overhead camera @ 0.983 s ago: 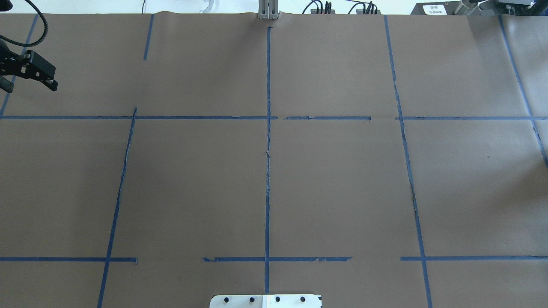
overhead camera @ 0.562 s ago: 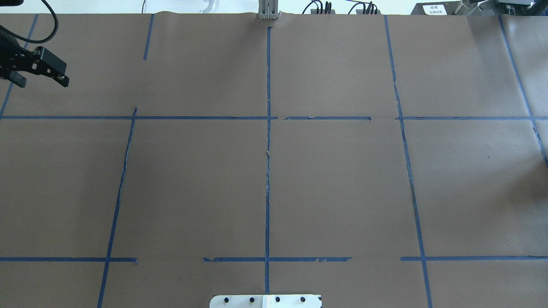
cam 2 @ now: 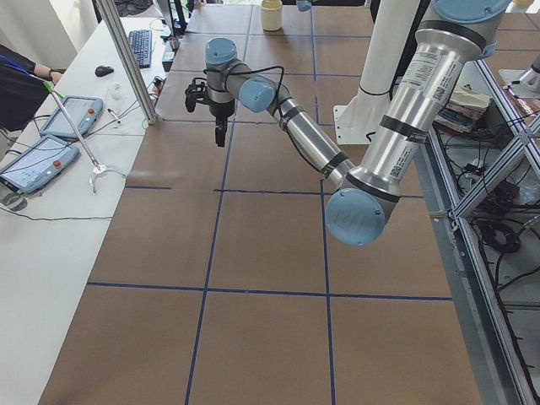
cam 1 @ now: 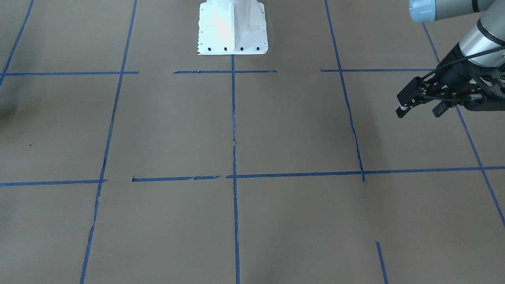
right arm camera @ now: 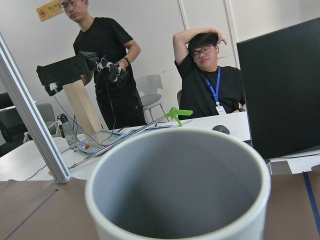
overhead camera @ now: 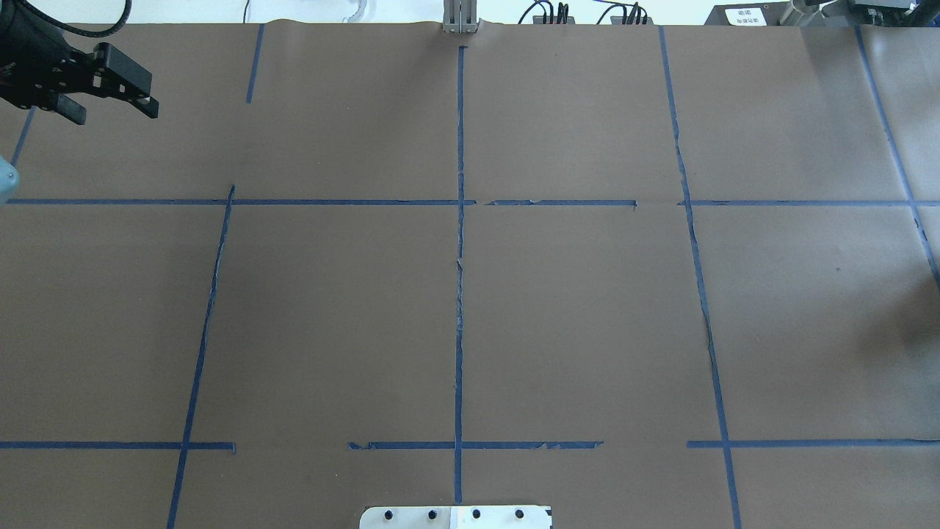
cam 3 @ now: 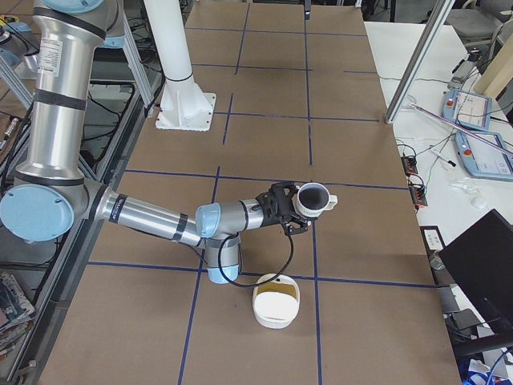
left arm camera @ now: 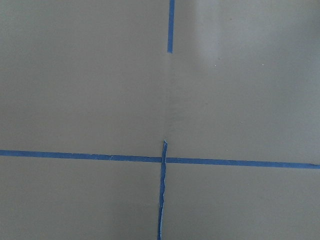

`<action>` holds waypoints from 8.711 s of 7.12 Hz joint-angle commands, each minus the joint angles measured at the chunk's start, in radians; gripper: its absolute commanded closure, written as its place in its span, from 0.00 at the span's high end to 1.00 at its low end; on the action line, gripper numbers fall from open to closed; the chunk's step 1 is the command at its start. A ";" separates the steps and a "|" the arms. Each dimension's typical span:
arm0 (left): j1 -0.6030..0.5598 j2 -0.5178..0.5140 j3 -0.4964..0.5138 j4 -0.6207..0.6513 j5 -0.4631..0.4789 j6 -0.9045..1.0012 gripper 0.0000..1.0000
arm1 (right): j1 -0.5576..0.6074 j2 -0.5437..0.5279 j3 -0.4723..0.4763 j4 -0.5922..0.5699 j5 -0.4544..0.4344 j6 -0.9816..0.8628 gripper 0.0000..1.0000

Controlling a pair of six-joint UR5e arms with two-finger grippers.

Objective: Left arm hands cup to right arm to dump lemon

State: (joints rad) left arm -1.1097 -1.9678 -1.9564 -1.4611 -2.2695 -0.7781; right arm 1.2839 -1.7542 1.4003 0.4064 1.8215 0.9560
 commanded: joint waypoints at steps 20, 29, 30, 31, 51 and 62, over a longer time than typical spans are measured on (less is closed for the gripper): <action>0.261 -0.388 0.151 0.102 0.061 -0.629 0.63 | -1.003 0.950 0.005 -1.121 -1.018 -0.301 0.15; 0.346 -0.340 0.162 0.036 0.146 -0.629 0.43 | -1.023 0.952 0.011 -1.112 -1.025 -0.299 0.15; 0.347 -0.336 0.168 0.030 0.146 -0.627 0.41 | -1.023 0.952 0.012 -1.112 -1.024 -0.299 0.15; 0.347 -0.338 0.166 0.028 0.146 -0.629 0.40 | -1.023 0.952 0.012 -1.112 -1.024 -0.299 0.15; 0.160 -0.147 0.182 -0.058 0.157 -0.261 0.00 | -0.999 0.934 0.009 -0.994 -0.997 -0.318 1.00; 0.048 0.526 0.008 -0.376 0.104 0.068 0.00 | -0.208 0.759 0.135 -1.606 0.346 -0.317 1.00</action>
State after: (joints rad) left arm -1.0619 -1.4536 -1.9889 -1.8009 -2.1624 -0.7030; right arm 0.9964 -0.9325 1.4966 -1.1881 2.0622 0.7042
